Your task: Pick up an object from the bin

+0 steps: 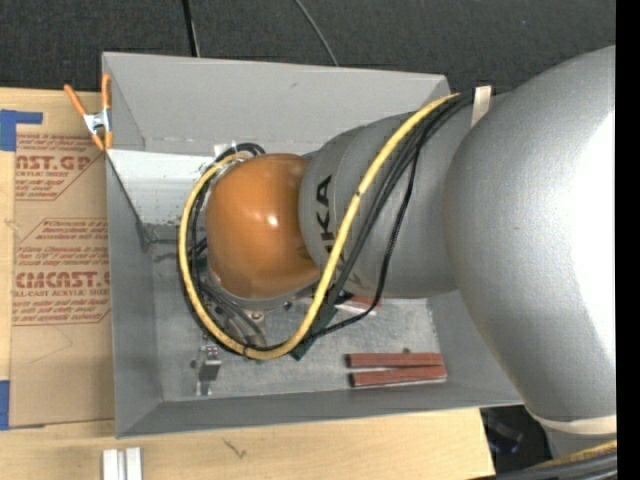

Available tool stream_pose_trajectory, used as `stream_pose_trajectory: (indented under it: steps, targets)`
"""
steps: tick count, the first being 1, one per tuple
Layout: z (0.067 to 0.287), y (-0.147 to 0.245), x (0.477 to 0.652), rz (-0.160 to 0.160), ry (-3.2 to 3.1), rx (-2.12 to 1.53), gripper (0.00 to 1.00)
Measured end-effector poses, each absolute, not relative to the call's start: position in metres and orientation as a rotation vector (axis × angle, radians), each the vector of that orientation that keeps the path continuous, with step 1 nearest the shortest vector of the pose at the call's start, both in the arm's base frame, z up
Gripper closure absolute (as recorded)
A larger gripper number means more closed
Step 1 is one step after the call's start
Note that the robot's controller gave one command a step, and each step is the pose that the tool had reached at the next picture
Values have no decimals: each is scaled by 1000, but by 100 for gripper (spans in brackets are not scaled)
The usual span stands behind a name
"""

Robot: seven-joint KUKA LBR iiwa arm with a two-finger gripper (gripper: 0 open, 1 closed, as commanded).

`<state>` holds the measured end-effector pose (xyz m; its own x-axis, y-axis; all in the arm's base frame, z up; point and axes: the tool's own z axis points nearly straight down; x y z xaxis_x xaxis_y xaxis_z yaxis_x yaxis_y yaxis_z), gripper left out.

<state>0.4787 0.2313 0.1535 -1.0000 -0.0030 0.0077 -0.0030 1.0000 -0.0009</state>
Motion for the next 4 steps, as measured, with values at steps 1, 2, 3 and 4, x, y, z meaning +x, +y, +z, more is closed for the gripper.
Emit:
stream_pose_trajectory:
  steps: [1, 2, 3, 4]
  targets:
    - [158, 230, 481, -1, -3141, 1, 0]
    - [160, 192, 489, -3, -3139, 95, 0]
    - [118, 179, 500, 0, -3118, 434, 0]
    - [118, 148, 498, -4, -3062, 684, 0]
